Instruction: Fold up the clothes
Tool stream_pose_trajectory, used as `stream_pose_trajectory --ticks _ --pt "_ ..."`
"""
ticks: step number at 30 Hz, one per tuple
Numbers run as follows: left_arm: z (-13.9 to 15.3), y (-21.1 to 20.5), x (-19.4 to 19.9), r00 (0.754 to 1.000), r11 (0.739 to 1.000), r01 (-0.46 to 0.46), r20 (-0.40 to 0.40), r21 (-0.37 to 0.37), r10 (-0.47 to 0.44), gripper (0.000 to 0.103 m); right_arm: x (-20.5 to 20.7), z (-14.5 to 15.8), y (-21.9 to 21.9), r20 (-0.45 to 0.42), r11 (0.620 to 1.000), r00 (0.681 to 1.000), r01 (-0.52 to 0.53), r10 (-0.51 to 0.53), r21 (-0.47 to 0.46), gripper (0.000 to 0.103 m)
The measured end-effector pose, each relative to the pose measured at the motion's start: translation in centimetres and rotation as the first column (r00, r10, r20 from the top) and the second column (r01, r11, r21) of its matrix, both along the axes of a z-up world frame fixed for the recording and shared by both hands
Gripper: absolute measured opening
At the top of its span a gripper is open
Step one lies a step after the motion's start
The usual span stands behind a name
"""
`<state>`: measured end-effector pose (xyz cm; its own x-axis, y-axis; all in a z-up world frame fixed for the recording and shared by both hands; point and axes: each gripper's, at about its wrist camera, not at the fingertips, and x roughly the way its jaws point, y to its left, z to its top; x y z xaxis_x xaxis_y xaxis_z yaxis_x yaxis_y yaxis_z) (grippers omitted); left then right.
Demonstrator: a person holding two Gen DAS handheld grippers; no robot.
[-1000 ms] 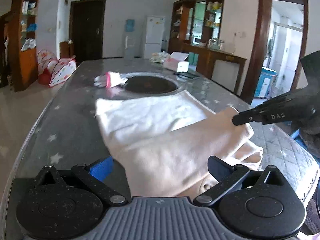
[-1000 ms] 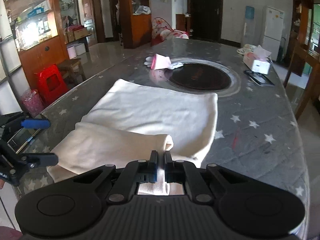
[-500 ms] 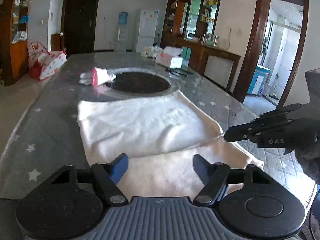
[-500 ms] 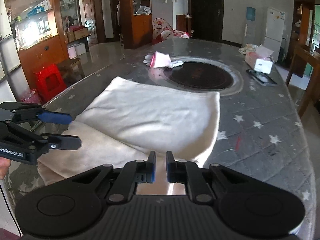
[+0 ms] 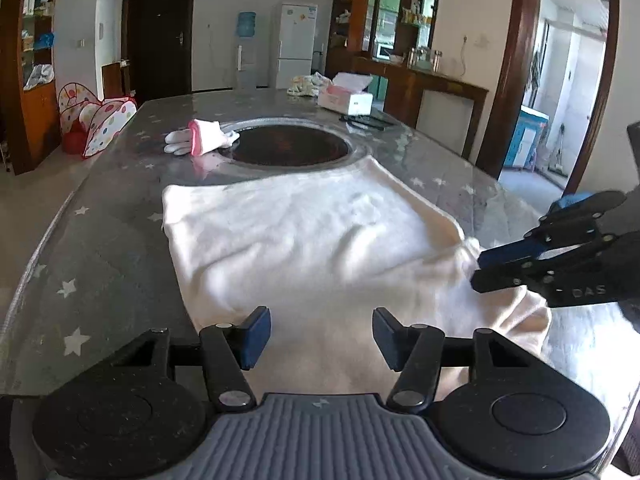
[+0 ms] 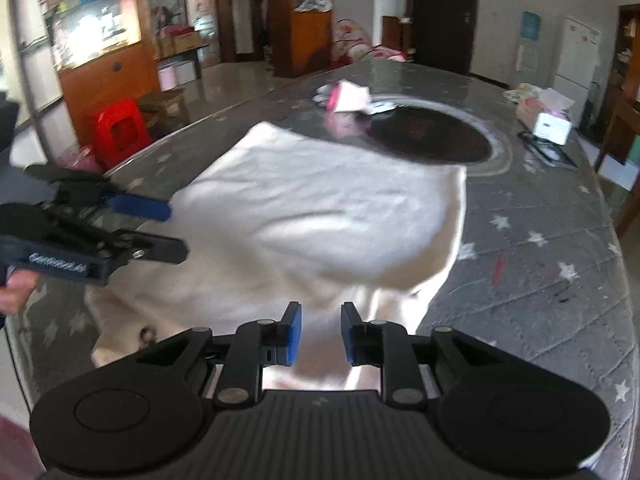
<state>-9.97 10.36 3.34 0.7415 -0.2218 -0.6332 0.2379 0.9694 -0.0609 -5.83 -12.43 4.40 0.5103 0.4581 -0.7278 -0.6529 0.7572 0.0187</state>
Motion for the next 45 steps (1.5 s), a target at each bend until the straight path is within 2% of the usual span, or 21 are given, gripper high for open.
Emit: stream_pose_trajectory --ticks 2,4,8,13,16,18,21,25,31,35,36,39,41,44,45 --pt "-0.4 -0.3 -0.4 1.000 0.999 -0.002 0.004 0.034 0.002 0.066 -0.6 -0.6 0.1 -0.007 1.000 1.000 -0.016 0.016 -0.014 0.024" --pt "-0.5 -0.5 -0.9 1.000 0.998 -0.003 0.012 0.060 0.002 0.066 -0.9 -1.0 0.1 -0.003 0.999 1.000 -0.020 0.020 -0.025 0.025" --pt "-0.2 -0.7 -1.7 0.999 0.997 -0.006 0.038 0.079 0.003 0.072 -1.3 -0.5 0.1 0.011 1.000 1.000 -0.016 0.016 -0.008 0.025" --pt "-1.4 -1.3 -2.3 0.999 0.992 0.002 0.032 0.128 -0.006 0.074 -1.5 -1.0 0.4 0.005 0.999 1.000 -0.024 0.024 -0.030 0.029" --pt "-0.6 -1.2 -2.7 0.999 0.990 -0.004 0.036 0.139 -0.001 0.075 -1.8 -0.5 0.2 0.015 0.999 1.000 -0.026 0.026 -0.027 0.030" --pt "0.3 -0.9 -3.5 0.998 0.992 0.019 0.058 0.127 -0.027 0.075 -2.2 0.2 -0.1 0.030 0.999 0.999 -0.035 0.035 -0.028 0.032" --pt "1.0 -1.1 -5.0 0.994 0.984 0.078 0.067 0.163 -0.090 0.075 -3.0 0.9 -0.6 0.050 0.997 0.997 -0.053 0.056 -0.053 0.037" --pt "1.0 -2.0 -7.2 0.982 0.959 0.163 0.058 0.234 -0.181 0.075 -4.0 1.2 -1.2 0.056 0.993 0.995 -0.077 0.083 -0.092 0.039" --pt "-0.7 -4.3 -9.8 0.949 0.882 0.269 0.050 0.388 -0.312 0.075 -5.2 1.2 -1.7 0.057 0.986 0.992 -0.107 0.115 -0.125 0.047" --pt "-1.6 -5.3 -9.4 0.940 0.871 0.285 0.061 0.399 -0.335 0.074 -5.5 1.1 -1.8 0.057 0.982 0.990 -0.116 0.126 -0.148 0.049" --pt "-1.8 -5.5 -9.2 0.937 0.870 0.290 0.068 0.398 -0.343 0.073 -5.6 1.1 -1.8 0.057 0.981 0.990 -0.117 0.127 -0.154 0.050" --pt "-2.1 -6.3 -9.0 0.918 0.857 0.311 0.104 0.410 -0.383 0.054 -5.8 1.0 -1.9 0.058 0.979 0.990 -0.120 0.131 -0.167 0.051" --pt "-2.2 -6.6 -8.9 0.909 0.852 0.327 0.111 0.409 -0.402 0.033 -6.1 1.1 -2.0 0.062 0.976 0.988 -0.131 0.143 -0.175 0.054" --pt "-1.5 -6.2 -7.9 0.915 0.872 0.321 0.117 0.368 -0.386 0.018 -6.6 1.0 -2.0 0.073 0.970 0.983 -0.155 0.171 -0.190 0.057" --pt "-1.1 -6.0 -7.5 0.919 0.882 0.314 0.122 0.351 -0.376 0.017 -6.8 1.0 -2.0 0.077 0.967 0.981 -0.162 0.180 -0.195 0.057"
